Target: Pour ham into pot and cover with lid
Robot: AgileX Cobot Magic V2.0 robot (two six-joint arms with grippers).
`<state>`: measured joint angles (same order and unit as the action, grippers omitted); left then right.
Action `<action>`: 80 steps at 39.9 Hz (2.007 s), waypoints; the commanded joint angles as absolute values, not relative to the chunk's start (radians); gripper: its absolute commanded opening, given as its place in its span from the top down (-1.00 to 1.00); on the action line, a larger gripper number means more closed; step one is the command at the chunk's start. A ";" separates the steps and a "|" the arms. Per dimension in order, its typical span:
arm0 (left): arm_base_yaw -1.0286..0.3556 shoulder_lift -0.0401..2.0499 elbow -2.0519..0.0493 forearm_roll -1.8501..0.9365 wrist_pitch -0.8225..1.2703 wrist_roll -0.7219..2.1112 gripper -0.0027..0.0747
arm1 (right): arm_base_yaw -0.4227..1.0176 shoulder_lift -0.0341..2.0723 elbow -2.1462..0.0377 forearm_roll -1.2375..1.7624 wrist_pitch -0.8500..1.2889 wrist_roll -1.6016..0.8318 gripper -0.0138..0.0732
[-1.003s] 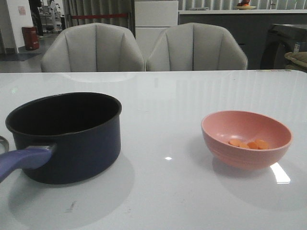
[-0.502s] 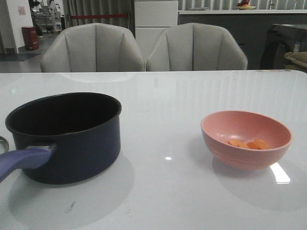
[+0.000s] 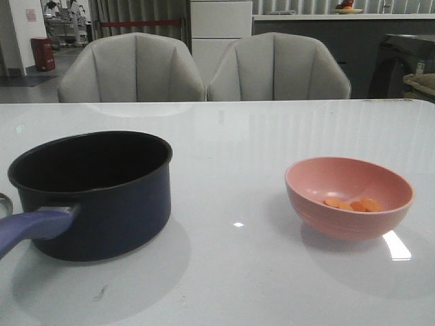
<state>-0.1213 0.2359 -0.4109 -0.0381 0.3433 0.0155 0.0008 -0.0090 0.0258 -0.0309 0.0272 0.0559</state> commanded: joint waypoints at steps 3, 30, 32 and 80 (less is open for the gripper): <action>-0.137 0.142 -0.328 -0.045 0.145 0.014 -0.42 | -0.002 -0.028 0.036 -0.041 -0.048 0.057 0.32; -0.141 0.091 -0.268 -0.045 0.047 0.014 -0.42 | 0.000 -0.007 -0.025 -0.032 -0.182 0.093 0.32; -0.141 0.091 -0.268 -0.045 0.049 0.014 -0.42 | 0.000 0.029 -0.067 -0.032 -0.140 0.097 0.32; -0.141 0.091 -0.268 -0.047 0.053 0.014 -0.42 | 0.000 0.927 -0.584 0.091 0.412 0.090 -0.07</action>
